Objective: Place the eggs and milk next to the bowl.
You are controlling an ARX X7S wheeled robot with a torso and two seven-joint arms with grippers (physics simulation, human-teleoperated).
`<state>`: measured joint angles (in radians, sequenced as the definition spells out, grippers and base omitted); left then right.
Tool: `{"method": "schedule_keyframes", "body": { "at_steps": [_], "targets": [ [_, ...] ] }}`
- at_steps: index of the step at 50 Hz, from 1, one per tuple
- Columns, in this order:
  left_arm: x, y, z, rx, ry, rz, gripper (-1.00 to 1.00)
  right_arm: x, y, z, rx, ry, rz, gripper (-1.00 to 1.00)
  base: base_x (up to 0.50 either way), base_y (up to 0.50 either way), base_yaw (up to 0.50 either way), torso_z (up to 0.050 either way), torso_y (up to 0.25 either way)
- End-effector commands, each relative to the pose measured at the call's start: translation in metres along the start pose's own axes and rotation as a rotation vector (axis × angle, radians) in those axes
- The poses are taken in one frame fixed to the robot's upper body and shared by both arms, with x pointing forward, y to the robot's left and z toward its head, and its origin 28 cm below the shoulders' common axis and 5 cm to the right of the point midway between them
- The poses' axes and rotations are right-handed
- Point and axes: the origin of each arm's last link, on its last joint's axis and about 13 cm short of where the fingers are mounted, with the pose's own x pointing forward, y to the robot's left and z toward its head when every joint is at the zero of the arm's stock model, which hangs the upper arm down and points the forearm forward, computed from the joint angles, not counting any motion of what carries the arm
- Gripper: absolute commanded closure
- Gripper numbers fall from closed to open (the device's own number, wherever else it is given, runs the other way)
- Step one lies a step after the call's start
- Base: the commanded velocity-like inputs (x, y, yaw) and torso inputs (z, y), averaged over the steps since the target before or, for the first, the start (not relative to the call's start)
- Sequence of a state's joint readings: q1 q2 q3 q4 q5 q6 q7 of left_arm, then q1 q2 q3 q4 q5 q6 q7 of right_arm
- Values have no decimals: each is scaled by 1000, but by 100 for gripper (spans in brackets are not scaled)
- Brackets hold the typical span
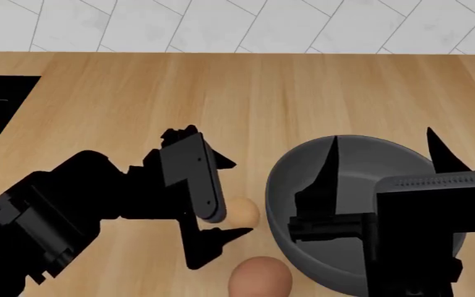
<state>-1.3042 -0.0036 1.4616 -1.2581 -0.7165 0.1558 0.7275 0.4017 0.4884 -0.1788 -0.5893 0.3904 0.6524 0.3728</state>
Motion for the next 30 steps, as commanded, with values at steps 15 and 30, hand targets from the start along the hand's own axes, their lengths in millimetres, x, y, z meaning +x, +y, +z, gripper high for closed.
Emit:
{"method": "schedule_keyframes", "body": {
  "at_steps": [15,30],
  "targets": [
    [-33,-5,-5,-12,-23,3,-100,-1,1,2,5,-7,-1,-100,0,0,0,0,0],
    [-78,-19,-8,-197,-119,181,-100,-2,1,4,4,-10,1,-100,0,0,0,0,0]
  ]
}}
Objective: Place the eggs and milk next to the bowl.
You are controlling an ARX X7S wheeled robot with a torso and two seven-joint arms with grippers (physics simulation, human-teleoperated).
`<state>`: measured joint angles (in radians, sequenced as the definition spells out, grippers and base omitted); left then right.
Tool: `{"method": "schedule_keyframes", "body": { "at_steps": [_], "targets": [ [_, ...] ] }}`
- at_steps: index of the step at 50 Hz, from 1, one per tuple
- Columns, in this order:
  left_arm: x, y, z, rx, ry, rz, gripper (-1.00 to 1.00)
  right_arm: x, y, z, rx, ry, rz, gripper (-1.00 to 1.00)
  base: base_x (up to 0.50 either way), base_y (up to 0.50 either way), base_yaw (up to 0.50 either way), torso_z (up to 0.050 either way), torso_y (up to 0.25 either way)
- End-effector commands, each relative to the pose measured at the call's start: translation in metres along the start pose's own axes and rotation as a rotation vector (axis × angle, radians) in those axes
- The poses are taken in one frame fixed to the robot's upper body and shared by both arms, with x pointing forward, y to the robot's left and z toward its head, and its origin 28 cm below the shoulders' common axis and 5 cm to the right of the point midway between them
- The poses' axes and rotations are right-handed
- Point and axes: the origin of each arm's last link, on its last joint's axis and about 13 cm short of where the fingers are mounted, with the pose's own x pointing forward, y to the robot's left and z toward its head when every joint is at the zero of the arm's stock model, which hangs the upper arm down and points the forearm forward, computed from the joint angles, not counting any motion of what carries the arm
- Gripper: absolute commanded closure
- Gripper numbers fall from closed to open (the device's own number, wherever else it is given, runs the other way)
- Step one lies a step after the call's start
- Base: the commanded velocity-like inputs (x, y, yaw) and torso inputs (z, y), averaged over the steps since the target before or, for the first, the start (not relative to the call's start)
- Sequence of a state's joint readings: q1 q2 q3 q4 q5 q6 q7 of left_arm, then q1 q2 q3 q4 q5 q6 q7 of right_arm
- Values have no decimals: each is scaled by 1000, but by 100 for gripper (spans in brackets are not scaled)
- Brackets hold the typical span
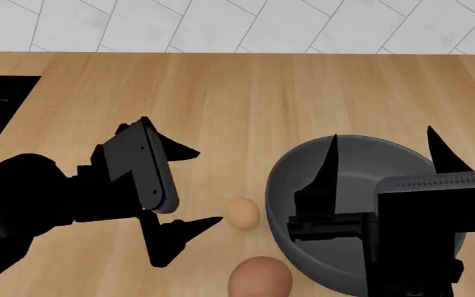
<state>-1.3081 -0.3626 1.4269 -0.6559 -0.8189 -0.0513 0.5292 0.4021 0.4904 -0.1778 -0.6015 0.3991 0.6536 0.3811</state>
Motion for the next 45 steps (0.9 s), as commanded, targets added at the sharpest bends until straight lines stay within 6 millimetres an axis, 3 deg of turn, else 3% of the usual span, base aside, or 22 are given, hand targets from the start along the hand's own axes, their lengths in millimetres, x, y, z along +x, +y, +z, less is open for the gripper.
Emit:
{"method": "schedule_keyframes", "body": {
  "at_steps": [1,14,21,34,36,45],
  "targets": [
    [-31,-11,1,-122,-54,115,-100,-1,0,3,-1,-2,1,-100,0,0,0,0,0],
    [-60,-42,10,-270,-154,499,-100,1,1,5,3,-13,0,-100,0,0,0,0,0],
    [-69,-40,15,-325,-174,665,-100,2,0,6,9,-23,-2,-100,0,0,0,0,0],
    [-84,-34,13,-344,-234,815,-100,1,-2,9,4,-25,-7,-100,0,0,0,0,0],
    [-92,-31,3,-392,-216,898,-100,2,-2,10,0,-26,-7,-100,0,0,0,0,0],
    [-97,-32,-4,-410,-194,940,-100,3,-1,11,-1,-28,-3,-100,0,0,0,0,0]
  ]
}}
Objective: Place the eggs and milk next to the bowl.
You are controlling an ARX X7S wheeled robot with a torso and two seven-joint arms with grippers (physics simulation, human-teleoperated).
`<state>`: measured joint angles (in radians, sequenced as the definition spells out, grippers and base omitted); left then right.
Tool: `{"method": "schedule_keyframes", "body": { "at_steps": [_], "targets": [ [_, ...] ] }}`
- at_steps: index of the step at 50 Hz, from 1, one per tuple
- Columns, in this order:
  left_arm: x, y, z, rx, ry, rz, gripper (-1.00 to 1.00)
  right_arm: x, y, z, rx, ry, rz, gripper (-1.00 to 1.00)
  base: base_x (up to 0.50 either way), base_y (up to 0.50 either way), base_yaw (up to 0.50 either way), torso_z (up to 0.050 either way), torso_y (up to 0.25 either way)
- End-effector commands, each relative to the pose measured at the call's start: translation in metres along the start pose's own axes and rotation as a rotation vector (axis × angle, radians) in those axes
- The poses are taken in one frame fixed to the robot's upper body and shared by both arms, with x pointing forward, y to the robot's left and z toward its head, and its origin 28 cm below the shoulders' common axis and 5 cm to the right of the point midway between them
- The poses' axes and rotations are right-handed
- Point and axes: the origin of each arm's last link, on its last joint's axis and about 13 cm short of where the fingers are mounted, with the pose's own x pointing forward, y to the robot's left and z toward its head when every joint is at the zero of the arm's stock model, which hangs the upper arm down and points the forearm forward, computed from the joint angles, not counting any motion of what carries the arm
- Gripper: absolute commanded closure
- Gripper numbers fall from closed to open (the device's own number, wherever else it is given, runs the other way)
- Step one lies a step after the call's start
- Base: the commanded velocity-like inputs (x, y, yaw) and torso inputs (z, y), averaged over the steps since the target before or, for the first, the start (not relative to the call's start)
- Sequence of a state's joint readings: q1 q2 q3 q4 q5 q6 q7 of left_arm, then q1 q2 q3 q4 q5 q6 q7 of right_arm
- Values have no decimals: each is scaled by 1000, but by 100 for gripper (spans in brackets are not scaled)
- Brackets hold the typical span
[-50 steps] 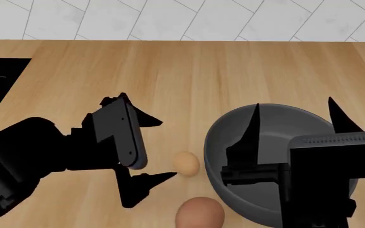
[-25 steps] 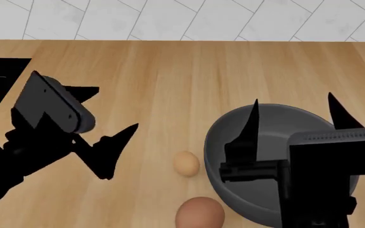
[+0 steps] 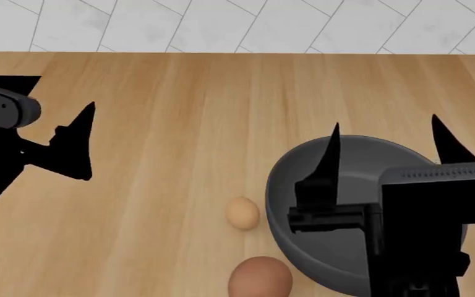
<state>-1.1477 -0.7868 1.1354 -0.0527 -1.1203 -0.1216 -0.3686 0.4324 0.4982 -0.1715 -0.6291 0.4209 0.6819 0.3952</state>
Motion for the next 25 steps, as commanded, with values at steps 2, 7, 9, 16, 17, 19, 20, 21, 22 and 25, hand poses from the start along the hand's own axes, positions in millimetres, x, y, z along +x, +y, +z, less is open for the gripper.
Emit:
{"method": "schedule_keyframes", "body": {
  "at_steps": [2,7,9,16,17,19,20,21,22,25],
  "targets": [
    [-8,13,-5,-28,9,130,-100,2,1,2,-2,-5,2,-100,0,0,0,0,0],
    [-10,15,-9,-28,20,161,-100,2,1,3,-2,-5,3,-100,0,0,0,0,0],
    [-10,15,-9,-21,21,166,-100,3,1,4,-1,-6,4,-100,0,0,-2,0,0],
    [-11,15,-11,-7,23,173,-100,4,0,6,-6,-8,4,-100,0,0,0,0,0],
    [-11,15,-11,-5,20,171,-100,4,0,6,-7,-8,4,-100,0,0,0,0,0],
    [-12,14,-13,-6,25,164,-100,4,1,6,-7,-6,3,-100,0,0,0,0,0],
    [-12,13,-14,-9,32,146,-100,4,1,6,-9,-6,3,-100,0,0,0,0,0],
    [-12,14,-15,-4,24,155,-100,4,1,7,-10,-4,3,-100,0,0,0,0,0],
    [-12,14,-15,-15,21,155,-100,4,1,9,-10,-1,4,-100,0,0,0,0,0],
    [-12,14,-15,-15,15,158,-100,3,0,12,-20,3,1,-100,0,0,0,0,0]
  ]
}}
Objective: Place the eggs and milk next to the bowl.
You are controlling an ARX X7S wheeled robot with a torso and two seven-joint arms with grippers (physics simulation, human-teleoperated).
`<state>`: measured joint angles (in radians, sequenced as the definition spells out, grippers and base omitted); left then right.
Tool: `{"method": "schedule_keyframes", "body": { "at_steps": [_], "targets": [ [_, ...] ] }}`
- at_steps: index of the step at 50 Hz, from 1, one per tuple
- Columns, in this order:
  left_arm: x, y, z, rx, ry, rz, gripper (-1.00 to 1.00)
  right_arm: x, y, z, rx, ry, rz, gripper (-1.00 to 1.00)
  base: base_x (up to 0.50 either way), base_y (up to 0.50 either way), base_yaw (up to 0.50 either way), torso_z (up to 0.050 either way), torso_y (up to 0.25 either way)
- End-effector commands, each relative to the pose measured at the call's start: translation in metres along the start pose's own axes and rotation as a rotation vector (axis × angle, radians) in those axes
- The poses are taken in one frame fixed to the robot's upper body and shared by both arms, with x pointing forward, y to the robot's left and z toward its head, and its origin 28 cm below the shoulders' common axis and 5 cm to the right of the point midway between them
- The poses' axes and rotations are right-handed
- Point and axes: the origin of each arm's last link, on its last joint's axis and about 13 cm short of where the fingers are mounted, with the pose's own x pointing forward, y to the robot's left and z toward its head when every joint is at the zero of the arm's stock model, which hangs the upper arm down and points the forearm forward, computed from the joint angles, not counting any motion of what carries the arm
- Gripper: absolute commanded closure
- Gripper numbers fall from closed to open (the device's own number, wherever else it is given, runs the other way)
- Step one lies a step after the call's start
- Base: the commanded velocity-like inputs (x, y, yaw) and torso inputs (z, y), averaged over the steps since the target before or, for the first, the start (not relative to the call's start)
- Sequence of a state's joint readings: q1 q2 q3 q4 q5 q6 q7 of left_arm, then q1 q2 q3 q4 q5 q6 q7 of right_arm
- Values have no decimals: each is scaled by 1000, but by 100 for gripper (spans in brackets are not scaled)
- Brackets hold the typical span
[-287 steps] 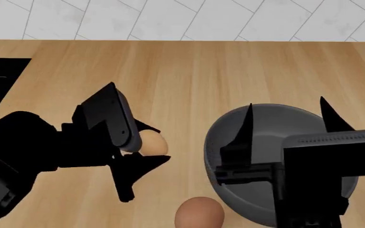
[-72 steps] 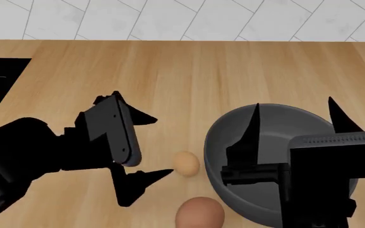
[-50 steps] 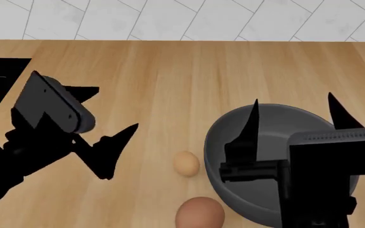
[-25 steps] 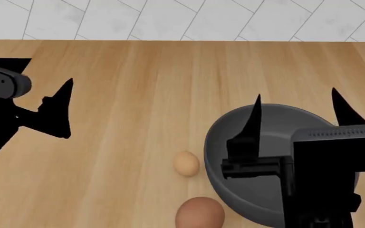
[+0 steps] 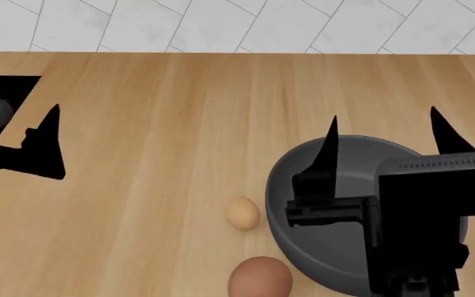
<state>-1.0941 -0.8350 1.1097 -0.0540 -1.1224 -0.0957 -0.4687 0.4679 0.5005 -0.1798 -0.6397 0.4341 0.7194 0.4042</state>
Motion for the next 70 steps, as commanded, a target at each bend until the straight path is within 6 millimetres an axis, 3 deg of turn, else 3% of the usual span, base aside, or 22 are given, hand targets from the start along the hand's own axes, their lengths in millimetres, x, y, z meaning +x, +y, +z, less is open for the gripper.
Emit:
{"method": "schedule_keyframes", "body": {
  "at_steps": [1,8,19,34,44,55,70],
  "targets": [
    [-2,0,-6,1,-3,9,-100,0,-1,7,-6,13,-6,-100,0,0,0,0,0],
    [-2,1,-9,-7,-11,16,-100,0,-3,20,10,74,-15,-100,0,0,0,0,0],
    [1,-2,-17,-6,-22,3,-100,-7,-14,63,-15,180,-33,-100,0,0,0,0,0],
    [0,-3,-26,-17,-20,2,-100,-26,-19,91,-10,293,-67,-100,0,0,0,0,0],
    [0,-2,-25,-18,-24,6,-100,-39,-17,112,46,269,-138,-100,0,0,0,0,0],
    [1,-1,-28,-17,-25,8,-100,-46,-16,120,20,301,-242,-100,0,0,0,0,0],
    [2,-1,-30,-20,-28,10,-100,-51,-21,114,27,367,-322,-100,0,0,0,0,0]
  ]
}}
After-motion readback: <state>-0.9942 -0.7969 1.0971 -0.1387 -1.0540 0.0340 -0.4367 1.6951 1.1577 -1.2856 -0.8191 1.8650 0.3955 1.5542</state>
